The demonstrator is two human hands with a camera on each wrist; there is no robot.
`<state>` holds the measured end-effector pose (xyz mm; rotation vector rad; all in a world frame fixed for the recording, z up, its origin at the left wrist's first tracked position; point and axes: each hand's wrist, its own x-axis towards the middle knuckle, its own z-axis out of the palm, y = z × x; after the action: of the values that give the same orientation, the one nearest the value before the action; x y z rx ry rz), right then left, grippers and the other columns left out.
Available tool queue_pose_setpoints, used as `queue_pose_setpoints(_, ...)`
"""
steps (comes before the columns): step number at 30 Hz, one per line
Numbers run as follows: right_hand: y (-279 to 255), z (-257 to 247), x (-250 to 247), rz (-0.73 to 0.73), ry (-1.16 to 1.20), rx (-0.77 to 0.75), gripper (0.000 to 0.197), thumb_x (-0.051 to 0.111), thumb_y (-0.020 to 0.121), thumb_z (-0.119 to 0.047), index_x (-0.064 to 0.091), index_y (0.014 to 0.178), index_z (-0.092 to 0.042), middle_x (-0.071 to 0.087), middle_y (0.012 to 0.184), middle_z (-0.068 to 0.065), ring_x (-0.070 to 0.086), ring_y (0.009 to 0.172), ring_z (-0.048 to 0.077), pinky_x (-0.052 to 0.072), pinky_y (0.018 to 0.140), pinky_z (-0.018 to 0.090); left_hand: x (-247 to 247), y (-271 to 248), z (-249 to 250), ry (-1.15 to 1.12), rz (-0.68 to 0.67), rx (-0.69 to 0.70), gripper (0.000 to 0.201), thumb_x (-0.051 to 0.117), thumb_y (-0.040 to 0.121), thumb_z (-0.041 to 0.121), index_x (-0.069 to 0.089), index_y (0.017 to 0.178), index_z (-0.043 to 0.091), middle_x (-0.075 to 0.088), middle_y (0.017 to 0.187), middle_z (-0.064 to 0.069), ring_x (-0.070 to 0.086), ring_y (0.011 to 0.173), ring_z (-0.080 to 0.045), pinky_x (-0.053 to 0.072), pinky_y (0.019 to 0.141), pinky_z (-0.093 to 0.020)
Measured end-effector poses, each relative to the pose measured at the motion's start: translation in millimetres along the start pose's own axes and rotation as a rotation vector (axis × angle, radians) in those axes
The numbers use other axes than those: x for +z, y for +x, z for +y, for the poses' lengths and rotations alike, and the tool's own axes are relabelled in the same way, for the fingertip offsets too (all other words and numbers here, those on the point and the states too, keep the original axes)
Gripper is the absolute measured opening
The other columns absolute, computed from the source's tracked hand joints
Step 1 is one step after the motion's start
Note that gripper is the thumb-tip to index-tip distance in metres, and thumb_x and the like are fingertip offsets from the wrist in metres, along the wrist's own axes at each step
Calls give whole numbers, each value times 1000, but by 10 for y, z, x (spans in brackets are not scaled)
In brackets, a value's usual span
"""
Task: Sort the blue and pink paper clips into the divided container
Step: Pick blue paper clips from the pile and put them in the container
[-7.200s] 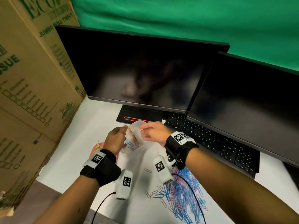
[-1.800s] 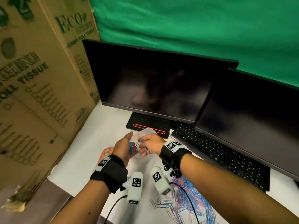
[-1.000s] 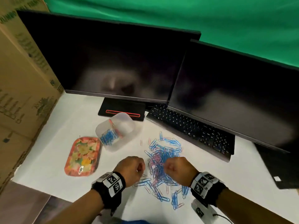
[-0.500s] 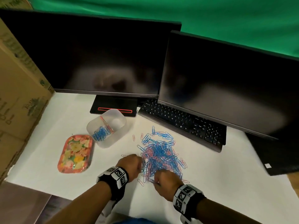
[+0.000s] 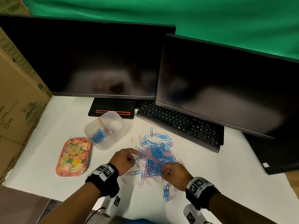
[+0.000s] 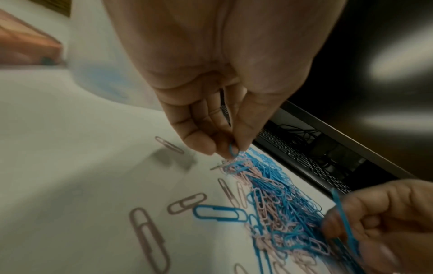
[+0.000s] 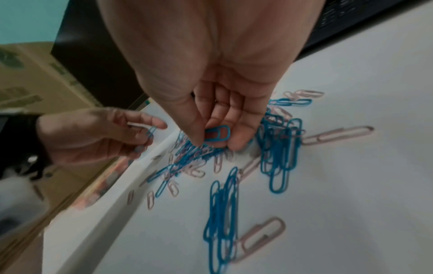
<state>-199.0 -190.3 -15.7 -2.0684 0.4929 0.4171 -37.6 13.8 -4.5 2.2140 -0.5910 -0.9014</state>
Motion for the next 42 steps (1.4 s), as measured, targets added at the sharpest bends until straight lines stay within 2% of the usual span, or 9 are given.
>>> queue_pose_setpoints(6,-44,-71,-140,-98,191,83,29,58,92,-10,56,65,-19,57,62,-2,55,59,10,47,54,20,60,-13,-44,-337,-37,-172,27,44,92,-1,65,87,15,58,72,-6,61,63,-17,49,61,-29)
queue_pose_setpoints(13,-18,-146,-156,-75,426,224,26,41,92,-8,39,66,-13,37,50,-1,30,35,8,21,37,16,265,-114,-72,438,-80,11,16,60,84,26,61,100,23,49,99,4,59,96,-21,42,80,-23)
queue_pose_setpoints(19,0,-191,-138,-78,341,203,28,42,98,-11,44,70,-15,32,57,1,26,39,8,20,38,18,296,-140,-104,478,-52,47,7,53,87,26,50,81,29,48,93,5,60,92,-24,46,78,-29)
queue_pose_setpoints(22,49,-363,-169,-118,201,127,22,46,98,-19,52,76,-15,42,57,-1,35,41,6,28,39,18,186,-176,-45,333,10,15,9,56,87,24,54,78,27,63,87,2,62,85,-19,47,73,-25)
queue_pose_setpoints(27,300,-1028,-156,-86,92,-4,22,53,92,-17,64,74,-23,62,61,-7,52,45,-1,42,49,18,-261,-209,107,-504,244,-167,12,61,85,0,64,90,10,65,75,-5,57,61,-16,44,57,-25)
queue_pose_setpoints(33,835,-1983,109,-65,-55,-124,21,53,86,-14,67,72,-22,65,71,4,62,60,22,39,41,17,-887,-158,157,-1101,448,-284,18,49,90,-8,57,99,5,58,74,-12,56,58,-24,48,42,-23)
queue_pose_setpoints(36,1089,-2339,230,-62,-156,-172,21,53,86,-12,74,86,-11,65,77,10,59,70,21,40,49,20,-1099,-125,105,-1116,509,-332,17,47,90,-7,56,100,3,60,80,-16,58,65,-26,54,47,-25)
queue_pose_setpoints(39,1333,-2522,367,-70,-206,-140,23,53,87,-13,73,95,-5,69,82,13,62,72,26,49,52,24,-1213,-73,-2,-1073,508,-359,14,47,91,-4,58,94,4,61,90,-18,59,72,-25,55,74,-38)
queue_pose_setpoints(42,1501,-2581,461,-141,-236,-144,27,51,85,-5,71,103,-1,72,94,17,70,86,33,60,76,42,-1268,-17,-72,-991,522,-355,15,47,92,1,55,103,7,56,100,-14,56,76,-22,49,88,-41)
